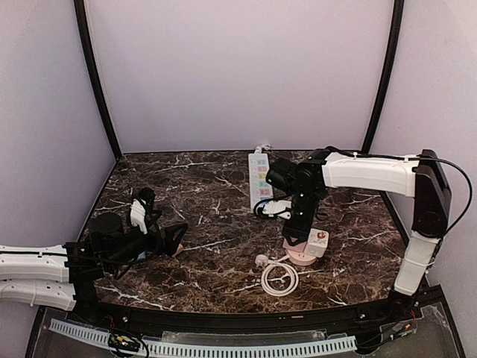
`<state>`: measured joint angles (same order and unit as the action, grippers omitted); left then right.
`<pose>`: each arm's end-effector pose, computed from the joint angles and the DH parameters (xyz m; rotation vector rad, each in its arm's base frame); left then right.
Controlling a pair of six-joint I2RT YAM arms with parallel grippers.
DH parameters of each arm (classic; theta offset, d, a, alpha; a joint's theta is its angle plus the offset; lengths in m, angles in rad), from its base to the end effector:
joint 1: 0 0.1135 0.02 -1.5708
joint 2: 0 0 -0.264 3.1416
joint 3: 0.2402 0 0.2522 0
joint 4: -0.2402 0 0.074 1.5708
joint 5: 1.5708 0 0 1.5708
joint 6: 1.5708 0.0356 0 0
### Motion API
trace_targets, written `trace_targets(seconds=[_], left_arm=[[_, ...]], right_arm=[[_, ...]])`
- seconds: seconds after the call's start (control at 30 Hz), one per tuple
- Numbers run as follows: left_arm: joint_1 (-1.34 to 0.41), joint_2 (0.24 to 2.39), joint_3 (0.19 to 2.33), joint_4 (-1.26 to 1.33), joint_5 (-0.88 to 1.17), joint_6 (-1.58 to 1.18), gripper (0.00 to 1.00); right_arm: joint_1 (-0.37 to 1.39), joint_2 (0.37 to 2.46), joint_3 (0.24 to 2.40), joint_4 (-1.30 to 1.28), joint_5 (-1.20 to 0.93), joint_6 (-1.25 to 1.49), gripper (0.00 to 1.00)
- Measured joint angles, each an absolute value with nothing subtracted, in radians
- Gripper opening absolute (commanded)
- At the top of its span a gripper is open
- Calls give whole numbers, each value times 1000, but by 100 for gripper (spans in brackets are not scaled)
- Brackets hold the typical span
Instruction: Insert the plug
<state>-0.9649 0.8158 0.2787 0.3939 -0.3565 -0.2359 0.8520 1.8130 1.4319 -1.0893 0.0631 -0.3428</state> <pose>0.1164 -0.1462 0.2167 0.3623 1.7020 -0.5858 0.2282 0.2574 0.2254 -1.6993 2.5063 -0.0542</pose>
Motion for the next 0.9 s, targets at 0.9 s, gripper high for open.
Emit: trace_targets(seconds=[0.9], left_arm=[[-965, 810, 278, 393, -357, -236, 100]], right_arm=[[843, 1839, 1429, -1074, 53, -350, 0]])
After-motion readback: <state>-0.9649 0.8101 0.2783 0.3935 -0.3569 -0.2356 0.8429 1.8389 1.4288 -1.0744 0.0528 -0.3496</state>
